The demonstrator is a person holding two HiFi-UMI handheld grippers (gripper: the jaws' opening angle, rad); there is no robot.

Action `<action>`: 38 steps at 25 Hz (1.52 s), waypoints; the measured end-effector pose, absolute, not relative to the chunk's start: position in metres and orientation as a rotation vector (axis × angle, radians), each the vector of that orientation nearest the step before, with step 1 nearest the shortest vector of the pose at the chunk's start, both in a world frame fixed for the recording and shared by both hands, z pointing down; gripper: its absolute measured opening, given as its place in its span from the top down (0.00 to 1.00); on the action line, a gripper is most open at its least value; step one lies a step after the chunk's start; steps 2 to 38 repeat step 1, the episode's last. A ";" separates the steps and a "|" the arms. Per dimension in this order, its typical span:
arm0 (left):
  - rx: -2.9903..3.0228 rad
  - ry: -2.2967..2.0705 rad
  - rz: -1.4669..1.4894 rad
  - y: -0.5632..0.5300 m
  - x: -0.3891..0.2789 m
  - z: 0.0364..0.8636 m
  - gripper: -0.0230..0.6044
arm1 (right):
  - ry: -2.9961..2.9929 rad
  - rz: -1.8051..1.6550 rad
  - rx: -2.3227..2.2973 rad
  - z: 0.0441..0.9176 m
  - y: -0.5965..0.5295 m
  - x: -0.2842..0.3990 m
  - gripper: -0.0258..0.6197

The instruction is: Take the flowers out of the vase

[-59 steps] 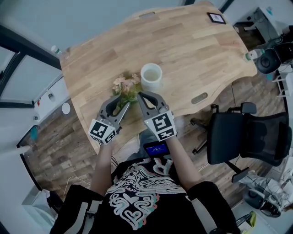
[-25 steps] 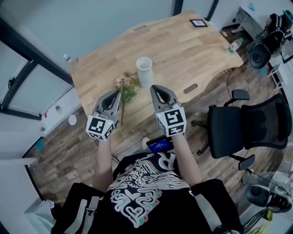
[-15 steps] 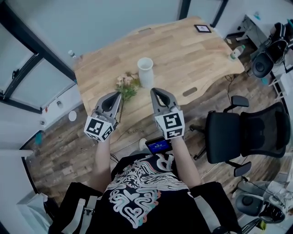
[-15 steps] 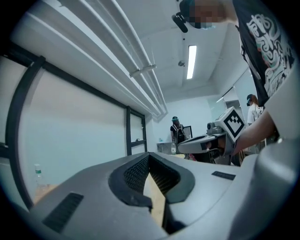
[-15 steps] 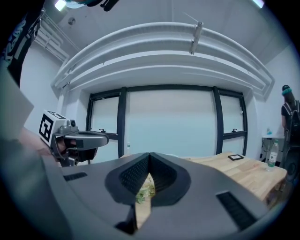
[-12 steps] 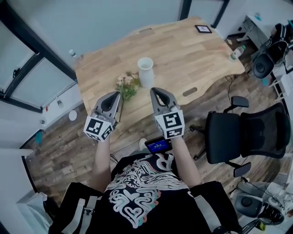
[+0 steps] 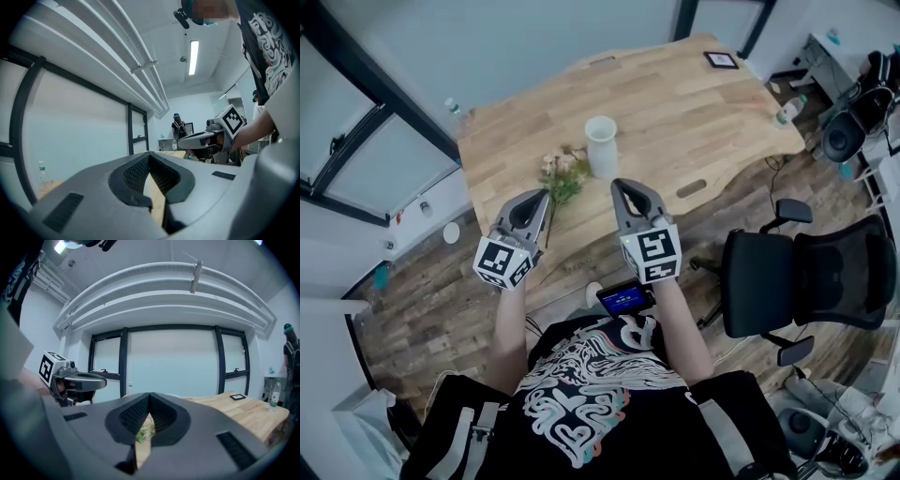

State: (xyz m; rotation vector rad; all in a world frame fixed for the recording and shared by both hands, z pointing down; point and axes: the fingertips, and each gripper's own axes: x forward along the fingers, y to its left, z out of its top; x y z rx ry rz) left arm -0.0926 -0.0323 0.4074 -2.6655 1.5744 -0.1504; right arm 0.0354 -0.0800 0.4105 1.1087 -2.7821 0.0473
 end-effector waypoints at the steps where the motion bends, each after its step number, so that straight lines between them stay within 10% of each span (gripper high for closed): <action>1: -2.667 1.571 -0.152 -0.032 -0.092 0.408 0.96 | -2.781 0.049 1.109 0.411 -0.080 0.036 0.95; 38: -2.667 1.571 -0.152 -0.032 -0.092 0.408 0.96 | -2.781 0.049 1.109 0.411 -0.080 0.036 0.95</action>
